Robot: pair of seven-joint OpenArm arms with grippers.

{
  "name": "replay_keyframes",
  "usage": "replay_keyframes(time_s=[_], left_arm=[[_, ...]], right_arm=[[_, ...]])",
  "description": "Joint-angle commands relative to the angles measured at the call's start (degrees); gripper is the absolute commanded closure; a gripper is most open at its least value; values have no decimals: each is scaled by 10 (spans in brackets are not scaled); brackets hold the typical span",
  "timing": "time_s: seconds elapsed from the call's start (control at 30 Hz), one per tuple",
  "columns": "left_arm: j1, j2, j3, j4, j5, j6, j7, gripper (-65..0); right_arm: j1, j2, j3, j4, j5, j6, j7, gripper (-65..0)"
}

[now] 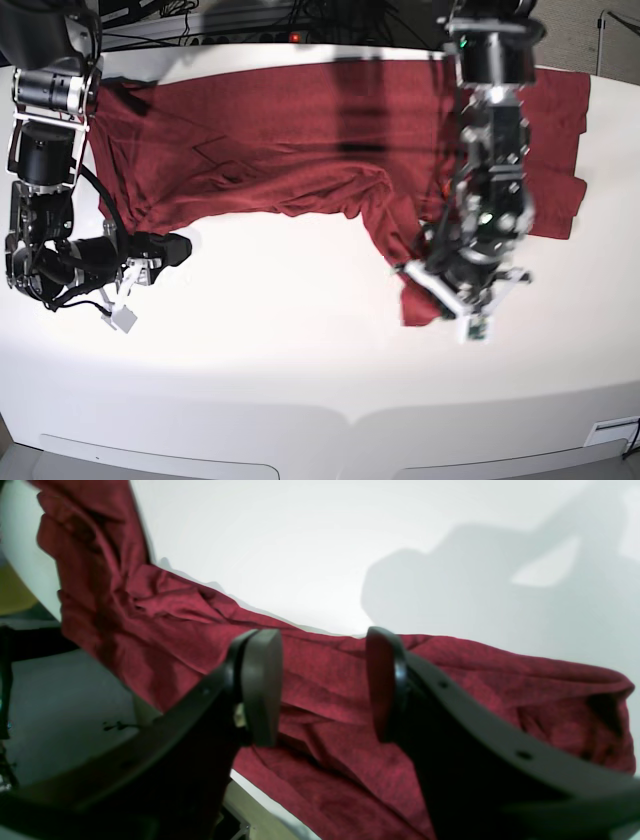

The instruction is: Fold the T-shirt properly

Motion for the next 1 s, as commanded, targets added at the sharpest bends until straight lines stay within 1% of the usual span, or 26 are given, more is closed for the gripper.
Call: replay_keyframes(time_s=[0.0, 0.2, 0.3, 0.43, 0.57, 0.67, 0.8, 0.97], left_arm=[[2, -6, -4, 33, -15, 0, -17, 0], [99, -52, -24, 167, -78, 3, -14, 0], [136, -58, -42, 207, -89, 12, -16, 0], [174, -58, -73, 209, -88, 11, -17, 0], [216, -58, -112, 209, -88, 11, -51, 0], [244, -57, -135, 209, -89, 12, -57, 0], [283, -57, -148, 208, -89, 41, -65, 0], [320, -57, -148, 208, -89, 45, -65, 0]], right_arm=[[16, 8, 3, 9, 15, 2, 4, -276], [16, 8, 3, 9, 15, 2, 4, -276], [16, 8, 3, 9, 15, 2, 4, -276], [16, 8, 3, 9, 17, 2, 4, -276], [16, 8, 3, 9, 17, 2, 4, -276], [16, 8, 3, 9, 17, 2, 4, -276], [16, 8, 3, 9, 17, 2, 4, -276], [16, 8, 3, 9, 17, 2, 4, -276]])
